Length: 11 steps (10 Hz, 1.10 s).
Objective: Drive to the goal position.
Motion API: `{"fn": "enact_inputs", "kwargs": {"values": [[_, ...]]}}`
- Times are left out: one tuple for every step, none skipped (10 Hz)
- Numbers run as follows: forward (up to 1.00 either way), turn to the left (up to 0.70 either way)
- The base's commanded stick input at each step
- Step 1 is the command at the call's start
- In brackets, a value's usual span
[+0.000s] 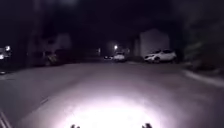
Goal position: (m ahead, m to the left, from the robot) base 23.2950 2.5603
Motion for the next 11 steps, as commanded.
{"fn": "enact_inputs", "kwargs": {"values": [[0.85,0.0],[0.85,0.0],[0.85,0.0],[0.85,0.0],[0.85,0.0],[0.85,0.0],[0.85,0.0],[0.85,0.0],[0.85,0.0],[0.85,0.0],[0.85,0.0]]}}
